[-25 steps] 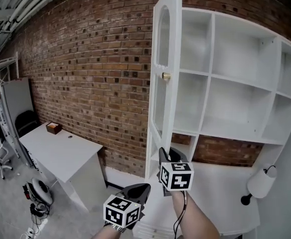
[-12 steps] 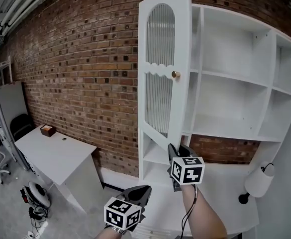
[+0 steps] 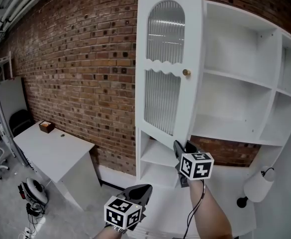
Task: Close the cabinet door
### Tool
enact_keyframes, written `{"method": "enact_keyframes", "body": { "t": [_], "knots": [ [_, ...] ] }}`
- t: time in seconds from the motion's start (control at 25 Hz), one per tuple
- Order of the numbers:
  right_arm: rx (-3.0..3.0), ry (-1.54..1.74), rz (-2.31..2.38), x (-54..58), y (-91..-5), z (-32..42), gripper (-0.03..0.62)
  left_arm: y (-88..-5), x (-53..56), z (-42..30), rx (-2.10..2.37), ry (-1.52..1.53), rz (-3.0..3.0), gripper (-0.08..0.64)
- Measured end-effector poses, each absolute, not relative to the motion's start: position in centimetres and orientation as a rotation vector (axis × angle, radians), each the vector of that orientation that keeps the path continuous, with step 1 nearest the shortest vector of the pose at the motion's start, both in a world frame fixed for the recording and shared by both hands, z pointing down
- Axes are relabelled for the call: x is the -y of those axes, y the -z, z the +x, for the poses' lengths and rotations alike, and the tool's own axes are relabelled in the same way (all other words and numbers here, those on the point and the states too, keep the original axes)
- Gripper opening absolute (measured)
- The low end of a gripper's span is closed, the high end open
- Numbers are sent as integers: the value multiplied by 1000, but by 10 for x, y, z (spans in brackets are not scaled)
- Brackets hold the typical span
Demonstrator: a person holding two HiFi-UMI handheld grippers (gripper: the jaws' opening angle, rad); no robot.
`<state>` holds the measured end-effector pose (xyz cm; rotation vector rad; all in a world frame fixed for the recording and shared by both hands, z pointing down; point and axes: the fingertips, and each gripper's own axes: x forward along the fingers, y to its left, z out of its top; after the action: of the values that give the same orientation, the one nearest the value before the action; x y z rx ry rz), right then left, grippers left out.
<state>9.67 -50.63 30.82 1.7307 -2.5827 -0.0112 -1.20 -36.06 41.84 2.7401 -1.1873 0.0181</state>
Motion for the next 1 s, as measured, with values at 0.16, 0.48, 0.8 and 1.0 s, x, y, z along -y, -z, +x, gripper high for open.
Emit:
{"method": "enact_keyframes", "body": {
  "t": [0.16,0.48,0.8,1.0],
  "knots": [
    [2603,25,1691,514,-308,104,137,-418,369,-3,1190,-13,2732,8],
    [2644,74,1615,529,-305,117,144,-420,382,17,1197,-24,2719,8],
    [2670,108,1569,543,-304,133,175,-421,393,30,1224,-27,2704,8],
    [2677,97,1581,555,-304,145,232,-422,402,38,1235,-28,2702,6]
  ]
}}
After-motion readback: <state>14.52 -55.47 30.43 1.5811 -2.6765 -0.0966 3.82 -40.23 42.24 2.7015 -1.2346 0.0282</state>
